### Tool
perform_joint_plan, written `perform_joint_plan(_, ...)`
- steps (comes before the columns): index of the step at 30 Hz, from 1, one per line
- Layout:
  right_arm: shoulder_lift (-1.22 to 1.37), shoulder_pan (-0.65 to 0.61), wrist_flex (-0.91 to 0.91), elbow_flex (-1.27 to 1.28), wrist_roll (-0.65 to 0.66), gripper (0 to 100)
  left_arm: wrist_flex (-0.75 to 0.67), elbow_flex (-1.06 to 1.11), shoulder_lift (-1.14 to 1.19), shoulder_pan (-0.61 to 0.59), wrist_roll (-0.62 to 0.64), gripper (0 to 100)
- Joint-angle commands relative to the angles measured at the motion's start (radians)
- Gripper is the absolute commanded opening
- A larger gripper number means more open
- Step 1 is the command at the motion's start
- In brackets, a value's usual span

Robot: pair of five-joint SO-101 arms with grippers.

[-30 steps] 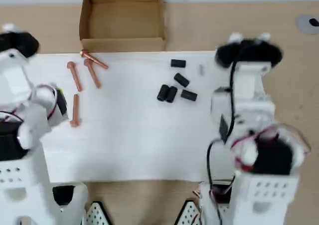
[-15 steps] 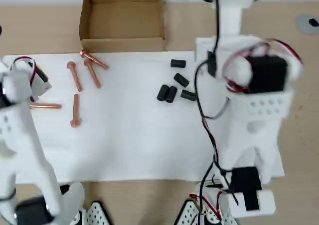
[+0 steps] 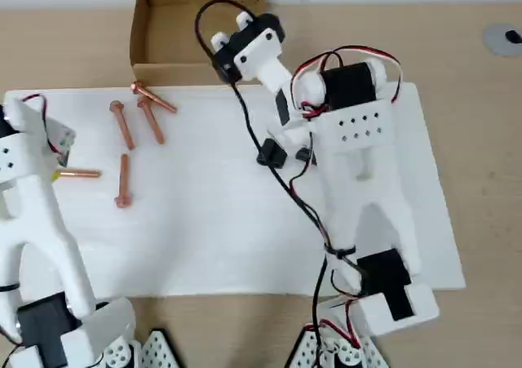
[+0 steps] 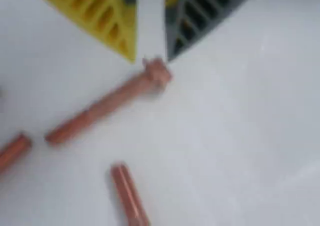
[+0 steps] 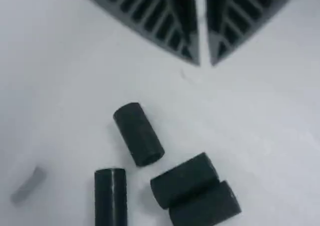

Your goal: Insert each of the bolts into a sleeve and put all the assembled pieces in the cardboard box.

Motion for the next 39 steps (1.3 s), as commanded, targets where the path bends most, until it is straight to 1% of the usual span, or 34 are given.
perform_joint_plan(1,0.013,-0.015,0.012,0.025,0.068,0.9,-0.091,0.071,-0.004,-0.098,0.080,5)
perform_joint_plan(3,0.025,-0.013,0.012,0.059,0.077,0.9,-0.170,0.160,-0.004,-0.143,0.124,5)
perform_joint_plan(5,0.036,-0.013,0.012,0.094,0.078,0.9,-0.269,0.258,-0.004,-0.166,0.133,5)
perform_joint_plan(9,0.042,-0.013,0.008,0.133,0.078,0.9,-0.462,0.434,-0.004,-0.169,0.138,5)
perform_joint_plan(13,0.044,-0.013,0.011,0.145,0.078,0.9,-0.592,0.531,-0.004,-0.167,0.147,6)
perform_joint_plan(17,0.044,-0.013,0.011,0.189,0.078,0.9,-0.647,0.560,-0.004,-0.167,0.190,6)
perform_joint_plan(24,0.042,-0.013,0.008,0.274,0.075,0.9,-0.730,0.560,-0.004,-0.167,0.189,7)
perform_joint_plan(28,0.042,-0.013,0.008,0.271,0.074,0.9,-0.760,0.562,-0.002,-0.167,0.189,10)
perform_joint_plan(39,0.042,-0.013,0.008,0.272,0.074,0.9,-0.875,0.663,-0.002,-0.169,0.189,10)
